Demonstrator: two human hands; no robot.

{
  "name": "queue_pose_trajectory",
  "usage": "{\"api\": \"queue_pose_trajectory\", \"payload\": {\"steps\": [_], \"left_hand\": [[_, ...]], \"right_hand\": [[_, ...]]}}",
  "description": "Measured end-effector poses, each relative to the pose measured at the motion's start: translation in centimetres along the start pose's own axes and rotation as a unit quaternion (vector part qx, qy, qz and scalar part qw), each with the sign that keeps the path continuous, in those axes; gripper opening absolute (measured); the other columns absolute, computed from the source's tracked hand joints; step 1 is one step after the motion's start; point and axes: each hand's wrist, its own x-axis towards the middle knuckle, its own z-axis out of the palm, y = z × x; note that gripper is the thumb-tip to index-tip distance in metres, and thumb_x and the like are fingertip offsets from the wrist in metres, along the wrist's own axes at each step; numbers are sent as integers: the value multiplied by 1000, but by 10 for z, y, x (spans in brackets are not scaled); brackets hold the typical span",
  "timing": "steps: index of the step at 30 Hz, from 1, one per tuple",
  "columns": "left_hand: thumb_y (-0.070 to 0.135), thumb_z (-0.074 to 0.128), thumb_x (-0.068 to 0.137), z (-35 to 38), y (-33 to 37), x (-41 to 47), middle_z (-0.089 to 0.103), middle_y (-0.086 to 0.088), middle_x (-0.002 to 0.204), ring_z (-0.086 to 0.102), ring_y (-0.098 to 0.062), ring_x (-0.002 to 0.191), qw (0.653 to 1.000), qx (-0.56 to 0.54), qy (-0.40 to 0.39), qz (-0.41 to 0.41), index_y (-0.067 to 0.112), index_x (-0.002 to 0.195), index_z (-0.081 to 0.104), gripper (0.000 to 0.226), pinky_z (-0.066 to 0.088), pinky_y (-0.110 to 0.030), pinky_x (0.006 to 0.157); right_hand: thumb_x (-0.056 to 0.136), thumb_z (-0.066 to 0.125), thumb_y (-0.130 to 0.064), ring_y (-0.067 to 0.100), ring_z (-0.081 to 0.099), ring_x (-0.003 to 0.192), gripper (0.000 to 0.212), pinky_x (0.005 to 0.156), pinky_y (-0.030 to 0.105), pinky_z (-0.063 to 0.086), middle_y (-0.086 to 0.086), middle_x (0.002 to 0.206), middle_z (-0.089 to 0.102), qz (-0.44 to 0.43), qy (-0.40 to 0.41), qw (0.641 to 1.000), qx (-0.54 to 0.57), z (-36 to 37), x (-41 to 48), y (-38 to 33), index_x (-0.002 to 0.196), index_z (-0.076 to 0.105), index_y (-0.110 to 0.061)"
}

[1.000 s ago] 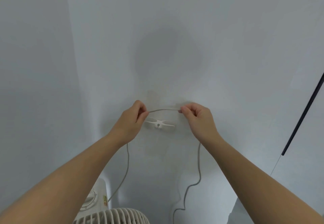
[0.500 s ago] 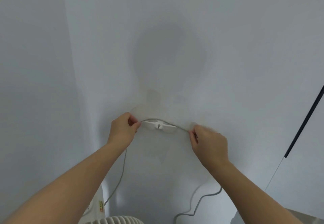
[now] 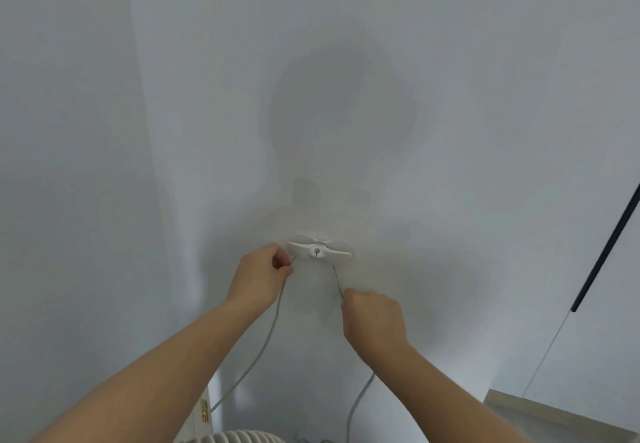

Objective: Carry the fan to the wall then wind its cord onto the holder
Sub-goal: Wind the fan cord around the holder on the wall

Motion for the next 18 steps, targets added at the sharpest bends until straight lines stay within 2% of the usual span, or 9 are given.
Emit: {"api": "queue_pose_trajectory", "payload": {"steps": [4, 8, 10, 12, 13, 15, 16, 17, 18], "left_hand": [[7, 70, 81, -2, 10, 3, 61, 7, 67, 57, -10, 63, 997, -52, 56, 11, 16, 74, 64, 12, 44, -14, 60], [9, 74, 77, 3, 11, 3, 66, -3, 74, 63, -19, 70, 992, -104, 56, -39, 15, 72, 61, 15, 51, -24, 67], [12, 73, 79, 4, 3, 3, 65, 0, 72, 61, -18, 68, 998, -49, 4, -40, 15, 72, 61, 14, 49, -22, 64], [15, 70, 82, 0, -2, 2, 70, -1, 69, 64, -20, 65, 998, -4, -38, -39, 13, 69, 65, 14, 54, -29, 66], [14, 69, 83, -1, -2, 3, 71, -4, 68, 66, -21, 63, 998, -14, -34, -41, 11, 67, 67, 17, 57, -32, 67], [10, 69, 83, -2, 3, 4, 71, -11, 68, 65, -22, 59, 995, -75, -12, -59, 6, 66, 68, 18, 59, -36, 67], [7, 69, 83, 0, 6, 2, 70, -14, 69, 65, -23, 59, 991, -114, -10, -75, 5, 67, 67, 16, 59, -38, 67], [6, 70, 83, 1, 9, 0, 70, -16, 72, 65, -24, 61, 986, -140, -15, -88, 4, 70, 66, 14, 59, -39, 67], [8, 72, 82, 3, 9, -2, 70, -16, 75, 65, -25, 62, 985, -144, -20, -96, 4, 74, 65, 11, 59, -40, 66]], "right_hand": [[89, 44, -5, 23, 65, 91, 24, 63, 26, 35, 3, 100, 68, 57, -56, 997, 0, -3, -2, 7, 102, 61, -16], [88, 46, -7, 21, 65, 94, 24, 64, 25, 36, 1, 101, 68, 88, -113, 990, 10, -5, 0, -1, 99, 65, -17], [88, 47, -7, 20, 65, 94, 24, 64, 24, 36, 1, 101, 68, 93, -121, 988, 14, -7, 1, -3, 98, 66, -17], [88, 47, -8, 20, 65, 93, 23, 64, 24, 37, 0, 100, 68, 106, -122, 987, 19, -6, 1, -1, 96, 65, -17], [88, 47, -8, 20, 65, 92, 21, 63, 24, 37, 0, 99, 68, 113, -121, 986, 25, -6, 0, 0, 94, 65, -18], [90, 47, -10, 19, 65, 90, 19, 63, 24, 37, 0, 96, 68, 120, -124, 984, 38, -3, -4, -1, 77, 58, -18], [91, 46, -11, 19, 65, 90, 24, 63, 24, 37, -1, 92, 66, 120, -132, 983, 50, 1, -6, -4, 68, 49, -19], [91, 46, -12, 19, 65, 90, 30, 63, 24, 37, -1, 85, 62, 118, -142, 981, 65, 5, -8, -9, 63, 41, -20], [92, 46, -14, 19, 65, 91, 30, 63, 24, 37, -2, 79, 56, 117, -150, 978, 84, 9, -9, -14, 63, 41, -20]]}}
